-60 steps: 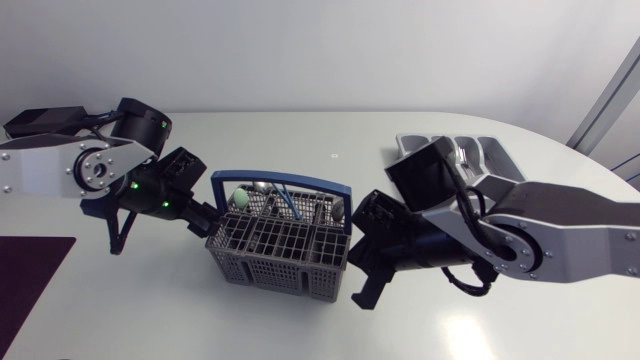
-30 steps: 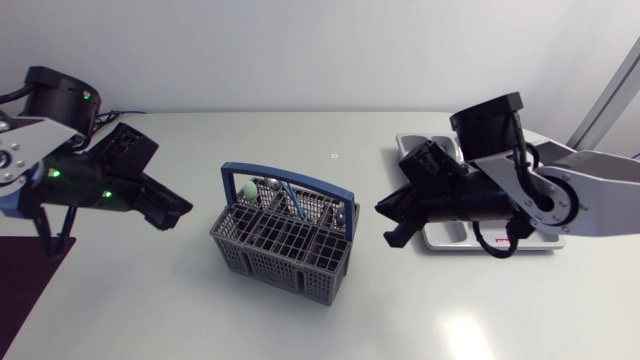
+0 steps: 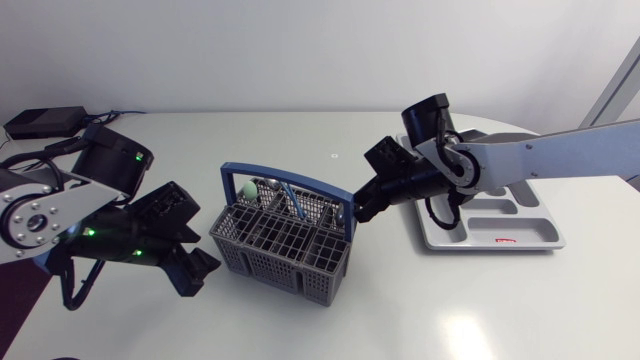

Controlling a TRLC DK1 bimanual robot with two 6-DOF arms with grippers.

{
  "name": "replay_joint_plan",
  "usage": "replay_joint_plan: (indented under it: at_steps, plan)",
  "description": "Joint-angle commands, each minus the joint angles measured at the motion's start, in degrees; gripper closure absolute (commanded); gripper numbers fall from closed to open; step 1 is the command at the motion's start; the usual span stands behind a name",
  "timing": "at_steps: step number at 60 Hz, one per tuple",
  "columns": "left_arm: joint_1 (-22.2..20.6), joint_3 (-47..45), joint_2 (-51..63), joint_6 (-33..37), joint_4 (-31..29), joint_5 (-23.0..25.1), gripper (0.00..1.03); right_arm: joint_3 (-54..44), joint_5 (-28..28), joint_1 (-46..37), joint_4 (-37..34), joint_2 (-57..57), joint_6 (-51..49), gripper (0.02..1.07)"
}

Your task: Unload the cutlery basket into the drawer organizer.

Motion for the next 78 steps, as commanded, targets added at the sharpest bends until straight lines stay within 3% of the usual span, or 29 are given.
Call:
replay_joint_plan:
  at_steps: [1,29,41,65,78]
  plan:
    - [0.5,-0.2,2.8,0.5,2.3,-0.2,0.14,0.9,-1.5,1.3,-2.2,0.1,1.0,0.89]
    - [6.7,8.7,16.7,1.0,12.6,-0.8,0.14,-4.9,-2.4,8.1,-12.2,-10.4,1.3,0.89]
    - [4.6,15.2,23.2,0.1,14.0,-0.7,0.14,-6.7,-2.4,10.0,-15.9,-13.7,1.5,0.90]
    - [-0.1,24.4,32.3,-1.6,14.3,-0.7,0.14,-7.8,-4.3,17.0,-17.1,-13.8,2.7,0.90]
    - [3.9,20.2,24.1,0.6,12.0,-0.8,0.11,-5.2,-3.6,8.3,-17.2,-15.6,1.7,0.89]
